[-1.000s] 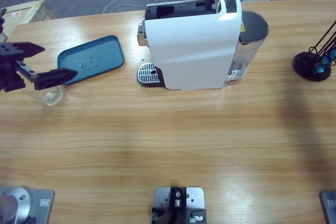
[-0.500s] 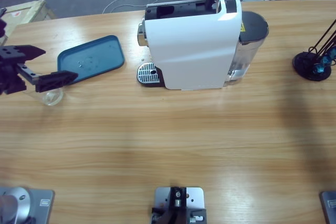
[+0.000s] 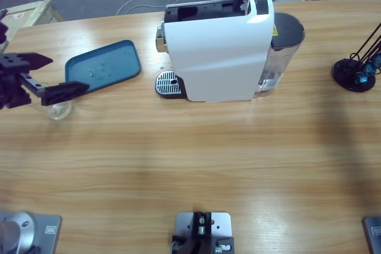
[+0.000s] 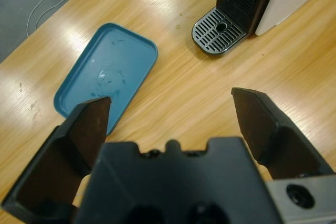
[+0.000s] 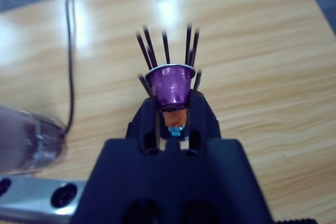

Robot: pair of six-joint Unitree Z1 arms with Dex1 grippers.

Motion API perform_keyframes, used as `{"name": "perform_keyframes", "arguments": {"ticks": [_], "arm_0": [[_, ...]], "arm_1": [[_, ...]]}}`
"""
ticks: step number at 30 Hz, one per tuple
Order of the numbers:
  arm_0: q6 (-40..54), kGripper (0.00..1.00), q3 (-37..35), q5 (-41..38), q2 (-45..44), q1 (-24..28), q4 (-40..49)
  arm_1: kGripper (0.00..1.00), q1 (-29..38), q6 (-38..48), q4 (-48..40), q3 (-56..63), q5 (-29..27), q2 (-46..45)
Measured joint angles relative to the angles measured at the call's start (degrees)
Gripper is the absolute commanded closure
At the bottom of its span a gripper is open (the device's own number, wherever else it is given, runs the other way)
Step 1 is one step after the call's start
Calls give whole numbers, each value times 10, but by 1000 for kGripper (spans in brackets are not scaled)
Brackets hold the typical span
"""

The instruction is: Pour coffee

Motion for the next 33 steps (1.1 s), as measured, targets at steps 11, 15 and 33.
{"name": "perform_keyframes", "arguments": {"ticks": [11,15,33], "arm_0": [[-2,9,4,0,-4,-8,0],[-2,9,12,0,-19,-8,0],[-2,9,28,-15,-81,-7,2]], "arm_1": [[1000,212,-136,54,-56,46,-83],[1000,350,-233,118,-145,89,-34],[1000,430,-398,258,-540,147,288]]}}
